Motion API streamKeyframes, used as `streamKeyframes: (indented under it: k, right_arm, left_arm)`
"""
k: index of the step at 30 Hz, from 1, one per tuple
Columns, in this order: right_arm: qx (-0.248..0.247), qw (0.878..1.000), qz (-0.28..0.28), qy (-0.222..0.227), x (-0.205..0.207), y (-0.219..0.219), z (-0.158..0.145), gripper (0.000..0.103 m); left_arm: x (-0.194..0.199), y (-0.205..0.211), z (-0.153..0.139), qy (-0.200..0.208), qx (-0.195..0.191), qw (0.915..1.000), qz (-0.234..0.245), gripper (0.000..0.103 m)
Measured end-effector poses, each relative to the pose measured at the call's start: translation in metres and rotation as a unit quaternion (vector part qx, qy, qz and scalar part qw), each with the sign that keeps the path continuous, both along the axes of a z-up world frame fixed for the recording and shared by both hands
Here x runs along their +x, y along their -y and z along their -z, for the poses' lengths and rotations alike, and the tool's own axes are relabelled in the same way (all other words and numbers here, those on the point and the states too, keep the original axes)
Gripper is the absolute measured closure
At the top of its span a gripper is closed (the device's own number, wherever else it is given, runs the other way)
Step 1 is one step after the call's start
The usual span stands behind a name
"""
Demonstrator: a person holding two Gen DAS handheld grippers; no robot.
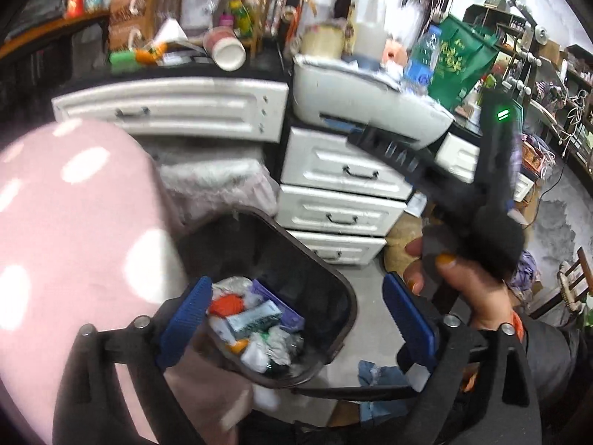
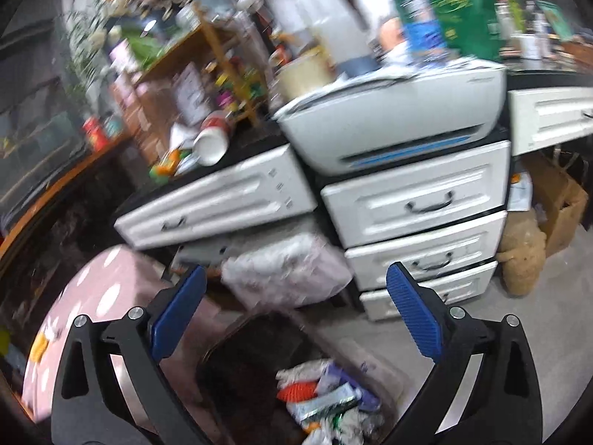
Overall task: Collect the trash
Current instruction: 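Move both open tools back over the table, then grasp the white printed paper with the right tool while the left tool grasps the yellow foam net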
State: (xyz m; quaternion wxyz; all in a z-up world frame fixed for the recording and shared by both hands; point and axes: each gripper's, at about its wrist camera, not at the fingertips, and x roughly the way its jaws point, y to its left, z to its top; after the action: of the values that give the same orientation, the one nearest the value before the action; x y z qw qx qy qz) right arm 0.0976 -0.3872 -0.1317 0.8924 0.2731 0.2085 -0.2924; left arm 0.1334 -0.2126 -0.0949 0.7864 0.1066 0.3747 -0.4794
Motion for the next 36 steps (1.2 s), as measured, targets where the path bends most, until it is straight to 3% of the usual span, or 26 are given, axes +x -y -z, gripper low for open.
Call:
streamKeyframes:
  k: [4,9,16,19,22,26,28,30,33,34,36]
  right_arm:
    - [-0.033,0.996,-0.072,-0.028,0.022,-0.026,-0.008,0.007]
    - [-0.075,0.979,-0.181,-0.047,0.055,-0.073,-0.027,0.007]
    - [-0.057,0.943,-0.324,-0.051,0.120,-0.139,-0.044,0.007]
    - [-0.054,0.914,-0.396,-0.074,0.156,-0.179,-0.043,0.007]
    - [-0.054,0.873,-0.472,-0.108,0.195,-0.229,-0.037,0.007]
    - [-0.076,0.829,-0.539,-0.132,0.235,-0.284,-0.032,0.007]
    - [-0.098,0.815,-0.555,-0.135,0.256,-0.307,-0.032,0.007]
    - [-0.110,0.797,-0.578,-0.139,0.280,-0.330,-0.034,0.007]
    - [-0.143,0.779,-0.593,-0.144,0.316,-0.358,-0.036,0.007]
    - [-0.154,0.774,-0.596,-0.149,0.328,-0.365,-0.034,0.007]
    - [-0.167,0.774,-0.591,-0.155,0.355,-0.375,-0.031,0.008]
  left_arm:
    - [0.015,-0.039,-0.014,0.027,0.002,0.9990,-0.035,0.006]
    - [0.058,-0.099,-0.022,0.043,0.014,0.9933,-0.106,0.006]
    - [0.119,-0.187,-0.024,0.045,0.029,0.9710,-0.233,0.006]
    - [0.138,-0.221,-0.027,0.052,0.035,0.9576,-0.281,0.006]
    - [0.156,-0.251,-0.027,0.049,0.051,0.9428,-0.326,0.006]
    - [0.181,-0.288,-0.030,0.044,0.057,0.9198,-0.386,0.006]
    - [0.193,-0.310,-0.030,0.030,0.053,0.9086,-0.413,0.006]
    - [0.199,-0.321,-0.030,0.020,0.043,0.9029,-0.427,0.006]
    - [0.209,-0.334,-0.029,0.006,0.035,0.8936,-0.447,0.006]
    - [0.212,-0.338,-0.028,0.000,0.031,0.8903,-0.454,0.006]
    - [0.222,-0.345,-0.026,-0.017,0.016,0.8840,-0.467,0.006]
